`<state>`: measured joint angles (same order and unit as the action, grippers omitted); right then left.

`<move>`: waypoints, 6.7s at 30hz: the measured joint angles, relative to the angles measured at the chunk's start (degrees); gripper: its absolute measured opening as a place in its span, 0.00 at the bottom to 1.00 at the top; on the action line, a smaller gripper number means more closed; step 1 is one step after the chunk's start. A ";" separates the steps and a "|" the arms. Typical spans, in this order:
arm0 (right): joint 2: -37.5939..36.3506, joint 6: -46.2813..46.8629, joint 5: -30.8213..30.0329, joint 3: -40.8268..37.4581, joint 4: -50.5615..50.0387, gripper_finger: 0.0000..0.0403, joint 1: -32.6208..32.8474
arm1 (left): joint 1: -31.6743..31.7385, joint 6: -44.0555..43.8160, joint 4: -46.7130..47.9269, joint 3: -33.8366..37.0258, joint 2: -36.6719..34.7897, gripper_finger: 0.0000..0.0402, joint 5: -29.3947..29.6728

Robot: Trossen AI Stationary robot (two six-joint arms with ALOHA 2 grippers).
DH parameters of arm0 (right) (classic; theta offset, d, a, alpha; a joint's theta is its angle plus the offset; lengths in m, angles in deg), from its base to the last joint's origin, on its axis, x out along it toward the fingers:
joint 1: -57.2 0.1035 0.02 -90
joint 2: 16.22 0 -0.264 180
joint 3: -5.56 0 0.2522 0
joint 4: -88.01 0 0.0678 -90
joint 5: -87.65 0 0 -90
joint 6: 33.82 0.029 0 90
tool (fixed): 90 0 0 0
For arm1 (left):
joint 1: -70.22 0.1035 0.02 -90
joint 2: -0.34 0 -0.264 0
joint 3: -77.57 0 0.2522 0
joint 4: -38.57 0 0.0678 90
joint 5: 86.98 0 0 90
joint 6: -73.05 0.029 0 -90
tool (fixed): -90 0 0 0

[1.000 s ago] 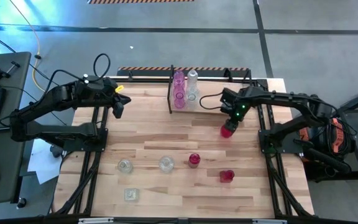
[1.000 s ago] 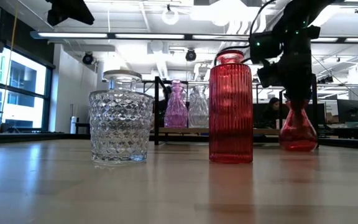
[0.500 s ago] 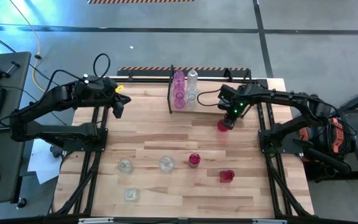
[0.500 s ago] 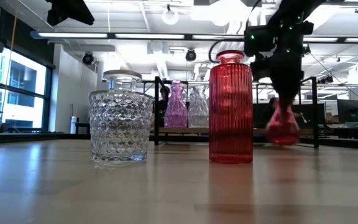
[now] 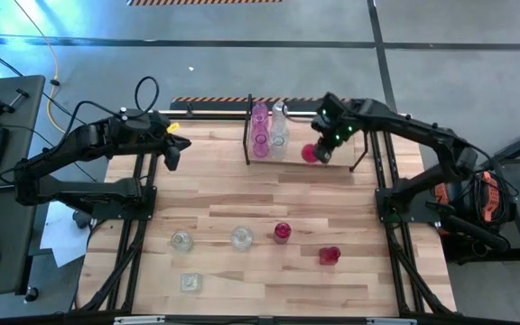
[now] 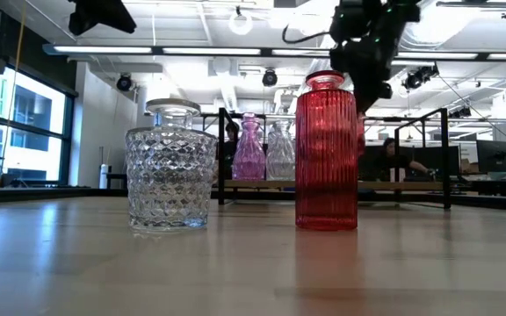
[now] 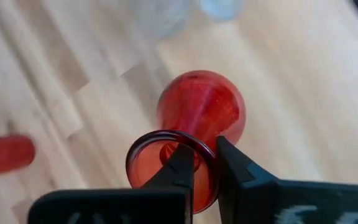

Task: Sort vases onto shelf
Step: Put the red vase on the shelf, then align the red vase with the other red vase on the shelf

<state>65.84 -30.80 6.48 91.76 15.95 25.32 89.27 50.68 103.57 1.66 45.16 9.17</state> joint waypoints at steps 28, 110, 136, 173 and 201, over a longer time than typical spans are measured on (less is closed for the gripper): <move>33.66 -6.54 2.84 37.38 -15.33 0.03 -14.92 | -0.02 -2.60 -1.79 -0.02 0.02 0.09 -1.02; 36.35 -6.48 -4.60 37.36 -9.44 0.25 -13.83 | -0.01 -1.46 -1.80 -0.02 0.02 0.09 0.41; 36.09 -5.26 -5.75 62.61 -30.41 0.25 -10.20 | -0.02 -1.42 -1.79 -0.02 0.00 0.09 -0.12; 7.93 60.77 -5.58 2.58 17.07 0.25 45.01 | -0.02 5.55 -7.99 8.10 -0.26 0.09 -10.54; 13.13 59.99 -13.03 5.19 12.35 0.24 46.01 | -0.04 5.49 -7.86 8.11 -1.88 0.09 -11.64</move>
<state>78.97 29.19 -6.55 96.95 28.30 71.33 89.23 56.17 95.71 9.76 43.28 -2.48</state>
